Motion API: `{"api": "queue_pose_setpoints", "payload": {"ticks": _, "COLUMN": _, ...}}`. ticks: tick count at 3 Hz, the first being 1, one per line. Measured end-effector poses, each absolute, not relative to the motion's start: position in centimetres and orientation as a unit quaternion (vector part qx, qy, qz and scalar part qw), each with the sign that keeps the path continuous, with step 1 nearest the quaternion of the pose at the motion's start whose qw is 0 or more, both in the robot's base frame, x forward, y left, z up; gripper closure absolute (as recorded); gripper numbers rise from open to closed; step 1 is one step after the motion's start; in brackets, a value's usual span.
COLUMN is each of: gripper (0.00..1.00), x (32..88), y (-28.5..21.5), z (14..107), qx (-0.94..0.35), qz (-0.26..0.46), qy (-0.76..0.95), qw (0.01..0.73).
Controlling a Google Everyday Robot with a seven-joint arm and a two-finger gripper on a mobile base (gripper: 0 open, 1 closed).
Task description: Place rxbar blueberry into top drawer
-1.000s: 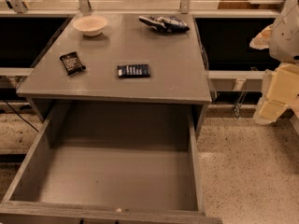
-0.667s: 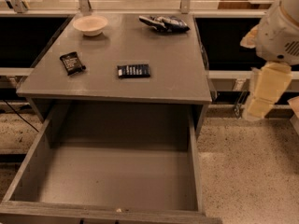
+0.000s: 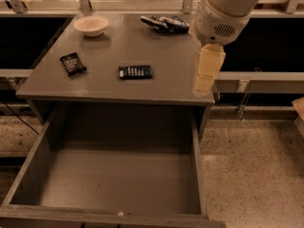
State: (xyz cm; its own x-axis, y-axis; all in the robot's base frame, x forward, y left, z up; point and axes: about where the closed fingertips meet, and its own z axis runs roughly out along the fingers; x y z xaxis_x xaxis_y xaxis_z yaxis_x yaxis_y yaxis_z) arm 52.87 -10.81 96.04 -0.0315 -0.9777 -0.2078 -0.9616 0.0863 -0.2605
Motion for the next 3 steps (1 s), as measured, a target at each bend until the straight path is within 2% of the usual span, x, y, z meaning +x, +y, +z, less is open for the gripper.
{"api": "queue_pose_setpoints", "payload": {"ticks": 3, "gripper": 0.00, "x": 59.3, "y": -2.1, "z": 91.6, "qx": -0.708, "qz": 0.013, "qy": 0.692, "qw": 0.141}}
